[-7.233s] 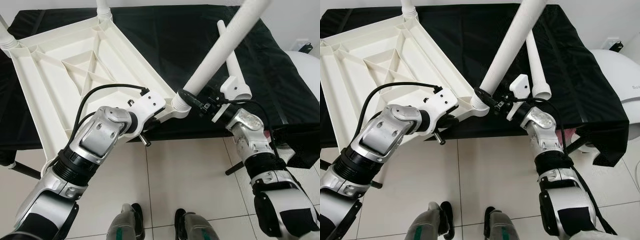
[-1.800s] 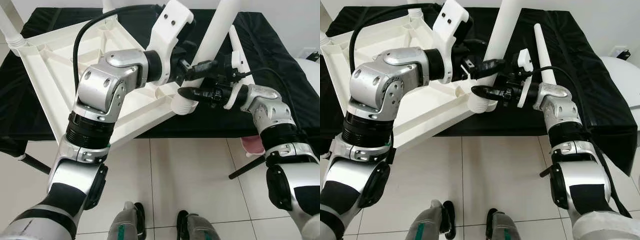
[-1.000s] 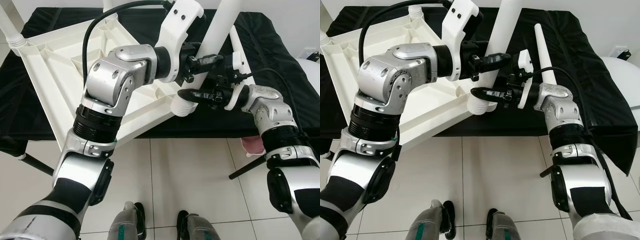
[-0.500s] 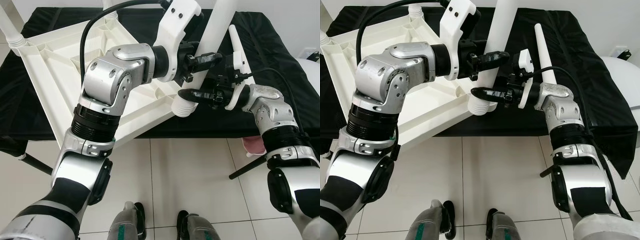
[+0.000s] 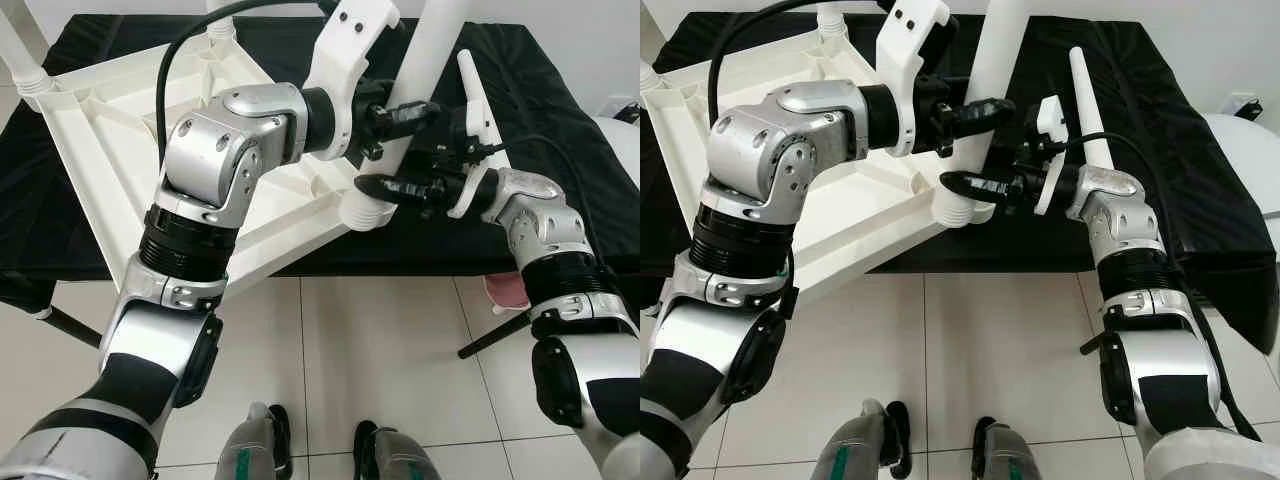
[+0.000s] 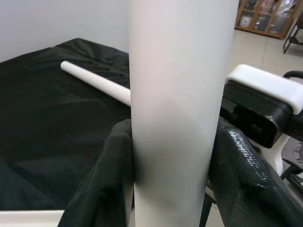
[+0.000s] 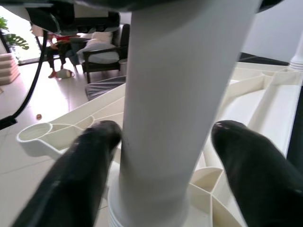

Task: Building children table

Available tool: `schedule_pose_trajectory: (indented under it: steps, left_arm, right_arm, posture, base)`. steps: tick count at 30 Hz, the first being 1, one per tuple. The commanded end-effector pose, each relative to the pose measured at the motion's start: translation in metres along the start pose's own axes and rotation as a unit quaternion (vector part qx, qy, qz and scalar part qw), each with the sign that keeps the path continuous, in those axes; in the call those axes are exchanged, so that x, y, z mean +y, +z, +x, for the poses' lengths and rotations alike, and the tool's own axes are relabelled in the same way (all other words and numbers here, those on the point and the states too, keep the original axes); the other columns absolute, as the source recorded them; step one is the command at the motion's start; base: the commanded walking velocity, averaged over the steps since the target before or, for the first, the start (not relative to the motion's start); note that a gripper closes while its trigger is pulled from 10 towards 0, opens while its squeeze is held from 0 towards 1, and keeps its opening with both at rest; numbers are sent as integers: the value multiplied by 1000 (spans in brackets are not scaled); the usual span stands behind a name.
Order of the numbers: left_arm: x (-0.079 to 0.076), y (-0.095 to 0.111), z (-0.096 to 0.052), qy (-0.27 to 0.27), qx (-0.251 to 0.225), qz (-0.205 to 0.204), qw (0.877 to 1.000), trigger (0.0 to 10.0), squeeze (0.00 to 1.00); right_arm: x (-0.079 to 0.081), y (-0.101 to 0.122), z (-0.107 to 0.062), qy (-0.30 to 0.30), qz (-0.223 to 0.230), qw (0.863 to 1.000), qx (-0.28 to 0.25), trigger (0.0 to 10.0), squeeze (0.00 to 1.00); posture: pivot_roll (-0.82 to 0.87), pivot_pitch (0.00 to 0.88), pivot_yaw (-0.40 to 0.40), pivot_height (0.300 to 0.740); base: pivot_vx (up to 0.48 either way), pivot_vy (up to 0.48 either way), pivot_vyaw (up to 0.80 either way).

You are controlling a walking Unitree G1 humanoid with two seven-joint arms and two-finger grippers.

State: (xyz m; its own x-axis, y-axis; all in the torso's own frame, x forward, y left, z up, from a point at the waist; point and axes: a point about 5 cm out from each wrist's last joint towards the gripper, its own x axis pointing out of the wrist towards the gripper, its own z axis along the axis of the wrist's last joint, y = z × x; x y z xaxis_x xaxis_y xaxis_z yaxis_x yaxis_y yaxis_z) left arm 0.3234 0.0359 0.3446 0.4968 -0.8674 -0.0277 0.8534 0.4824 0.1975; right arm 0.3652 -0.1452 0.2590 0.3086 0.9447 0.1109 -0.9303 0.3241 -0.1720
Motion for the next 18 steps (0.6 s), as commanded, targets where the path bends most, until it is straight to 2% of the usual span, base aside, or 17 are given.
schedule_pose_trajectory:
  steps: [1, 2, 3, 10, 18]
  left_arm:
    - [-1, 8, 0, 1, -9, 9, 1000, 10000, 0]
    - [-1, 8, 0, 1, -9, 9, 1000, 10000, 0]
    - [0, 8, 0, 4, -11, 9, 1000, 10000, 0]
    - [7, 14, -3, 34, -22, 14, 999, 10000, 0]
    - [13, 21, -4, 62, -35, 22, 997, 10000, 0]
  right_arm:
    - [0, -1, -1, -7, 1, 1000, -6, 10000, 227]
    - [0, -2, -1, -7, 3, 1000, -7, 10000, 227]
    - [0, -1, -2, -12, 3, 1000, -11, 10000, 0]
    - [-3, -1, -1, -55, 6, 998, -37, 10000, 0]
    - [5, -9, 7, -94, 23, 993, -71, 10000, 0]
  posture:
    - [-20, 142, -25, 740]
    - [-20, 142, -25, 740]
    - [-23, 141, -26, 740]
    - [-24, 145, -28, 740]
    - [-23, 156, -32, 740]
  base:
    - [0, 0, 0]
    - [0, 0, 0]
    - [0, 0, 0]
    - [0, 0, 0]
    - [0, 0, 0]
